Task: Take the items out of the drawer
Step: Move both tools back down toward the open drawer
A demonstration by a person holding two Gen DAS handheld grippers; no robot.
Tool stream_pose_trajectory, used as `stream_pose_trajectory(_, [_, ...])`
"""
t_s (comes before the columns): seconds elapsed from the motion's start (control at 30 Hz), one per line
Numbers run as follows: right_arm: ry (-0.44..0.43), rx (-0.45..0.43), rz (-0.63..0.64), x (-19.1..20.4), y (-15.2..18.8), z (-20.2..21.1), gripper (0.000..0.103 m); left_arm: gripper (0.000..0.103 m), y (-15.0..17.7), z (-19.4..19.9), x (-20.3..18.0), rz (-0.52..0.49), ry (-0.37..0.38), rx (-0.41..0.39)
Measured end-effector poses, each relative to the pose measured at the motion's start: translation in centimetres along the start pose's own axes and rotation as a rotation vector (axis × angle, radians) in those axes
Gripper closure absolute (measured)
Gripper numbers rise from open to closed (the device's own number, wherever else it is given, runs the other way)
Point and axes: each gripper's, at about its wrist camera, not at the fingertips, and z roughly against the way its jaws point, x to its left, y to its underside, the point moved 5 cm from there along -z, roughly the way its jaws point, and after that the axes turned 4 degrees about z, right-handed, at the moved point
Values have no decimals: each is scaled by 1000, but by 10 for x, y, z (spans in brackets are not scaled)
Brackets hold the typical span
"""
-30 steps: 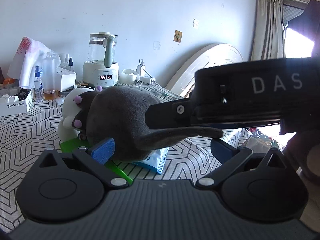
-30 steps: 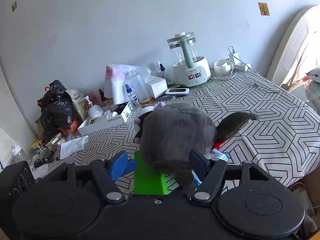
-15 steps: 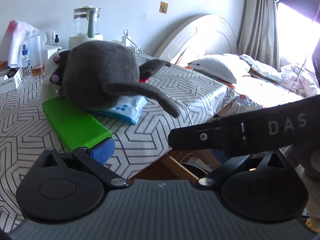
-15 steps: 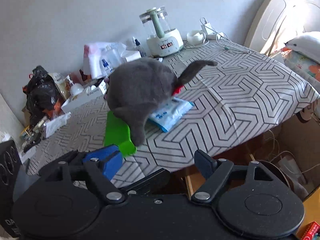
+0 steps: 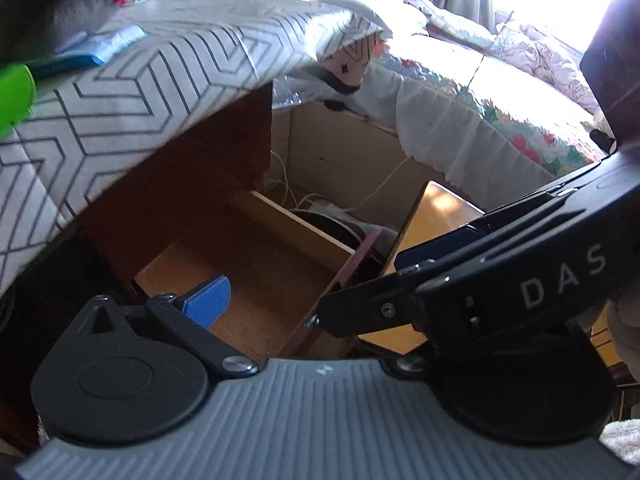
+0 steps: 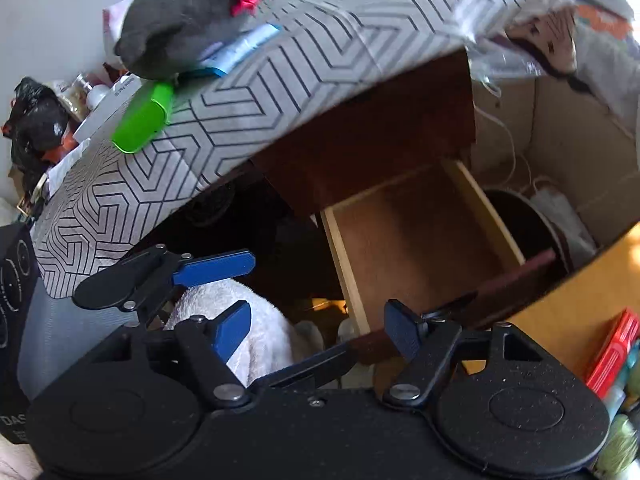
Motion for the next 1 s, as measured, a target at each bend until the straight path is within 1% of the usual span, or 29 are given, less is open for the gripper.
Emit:
stream_pose_trajectory(0.1, [2, 21, -36, -19, 24, -10, 30, 0, 17, -23, -8, -8, 12, 65])
stream_pose_trajectory(0.2, [9, 39, -43, -29, 37, -19, 32, 0, 29, -43, -12, -17, 17, 116])
stream_pose_trajectory(0.27, [11, 40, -49, -34, 42, -25, 32, 0, 32, -53, -11, -23, 1, 131])
stream_pose_trajectory(0.33, [32, 34, -55, -39, 45, -31, 32, 0, 34, -63, -8, -17, -20, 148])
stream_pose_trajectory(0.37, [48, 27, -56, -41, 47, -34, 32, 0, 36, -69, -4, -17, -32, 155])
stream_pose_trajectory(0.43, [97, 14, -56, -46, 51, -38, 31, 0, 41, -81, 3, -32, -82, 162])
stream_pose_trajectory(0.47, [131, 9, -47, -48, 53, -41, 30, 0, 45, -88, 7, -52, -113, 165])
stream_pose_trajectory(0.53, [190, 19, -24, -51, 56, -49, 30, 0, 55, -103, 13, -129, -154, 183])
stream_pose_trajectory(0.63, [238, 59, -34, -63, 61, -61, 30, 0, 68, -130, 22, -259, -204, 239])
stream_pose_trajectory(0.7, [246, 100, -78, -78, 61, -75, 28, 0, 70, -155, 29, -308, -197, 273])
stream_pose_trajectory(0.77, [274, 181, -129, -98, 60, -99, 28, 0, 69, -178, 34, -324, -180, 268])
stream_pose_trajectory(0.8, [289, 208, -150, -107, 59, -113, 29, 0, 70, -186, 36, -328, -172, 265])
stream_pose_trajectory(0.87, [297, 181, -197, -123, 52, -133, 29, 0, 76, -196, 41, -341, -175, 251])
stream_pose_trajectory(0.93, [267, 114, -260, -134, 43, -147, 29, 0, 85, -202, 53, -335, -188, 229])
stream_pose_trajectory(1.0, [225, 60, -327, -143, 38, -157, 29, 0, 94, -211, 70, -247, -155, 265])
